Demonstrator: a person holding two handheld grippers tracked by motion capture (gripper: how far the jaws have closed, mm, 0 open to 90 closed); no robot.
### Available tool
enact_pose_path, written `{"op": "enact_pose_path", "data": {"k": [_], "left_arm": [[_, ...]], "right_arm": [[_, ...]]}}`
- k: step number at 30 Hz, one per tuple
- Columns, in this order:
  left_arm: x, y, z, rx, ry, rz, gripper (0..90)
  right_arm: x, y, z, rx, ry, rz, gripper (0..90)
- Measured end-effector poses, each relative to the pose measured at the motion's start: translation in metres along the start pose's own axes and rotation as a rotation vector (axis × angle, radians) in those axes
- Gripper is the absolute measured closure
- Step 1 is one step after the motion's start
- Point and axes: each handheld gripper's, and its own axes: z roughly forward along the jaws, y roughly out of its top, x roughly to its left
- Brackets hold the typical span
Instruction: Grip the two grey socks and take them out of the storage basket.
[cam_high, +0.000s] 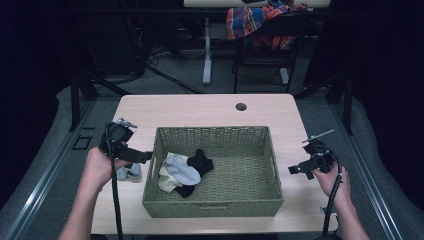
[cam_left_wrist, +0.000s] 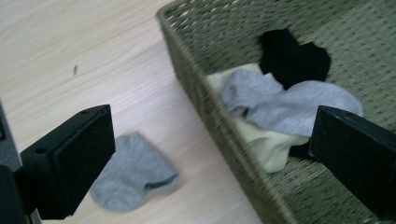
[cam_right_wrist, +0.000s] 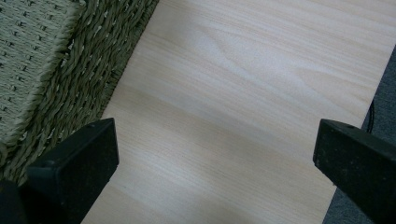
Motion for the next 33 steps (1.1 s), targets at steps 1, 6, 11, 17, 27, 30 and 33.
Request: {"op": "enact_pose_path", "data": {"k": [1,6,11,17,27,30,33], "left_arm": [[-0.003,0.003,0.001,-0.001,-0.011,0.01,0.4],[-0.017,0.011,0.009,0.004,-0.033,0.051,0.4],[-0.019,0.018,0.023,0.028,-0.074,0.09,0.3],[-0.024,0.02,0.032,0.046,-0.101,0.106,0.7],[-0.041,0.025,0.053,0.079,-0.135,0.142,0.3],[-0.046,0.027,0.056,0.096,-0.14,0.159,0.3],[-0.055,0.031,0.065,0.123,-0.144,0.193,1.2]], "right_arm": [[-0.001,0.0,-0.001,0.008,-0.01,-0.008,0.0],[0.0,0.0,-0.001,0.003,0.002,-0.001,0.0],[0.001,0.0,-0.002,0.021,-0.002,-0.016,0.0],[0.001,0.001,-0.001,0.007,-0.003,-0.013,0.0],[0.002,0.002,-0.004,-0.002,0.012,-0.016,0.2],[0.002,0.0,-0.005,-0.01,0.006,-0.009,0.2],[0.001,0.0,-0.004,-0.012,0.013,-0.006,0.3]]}}
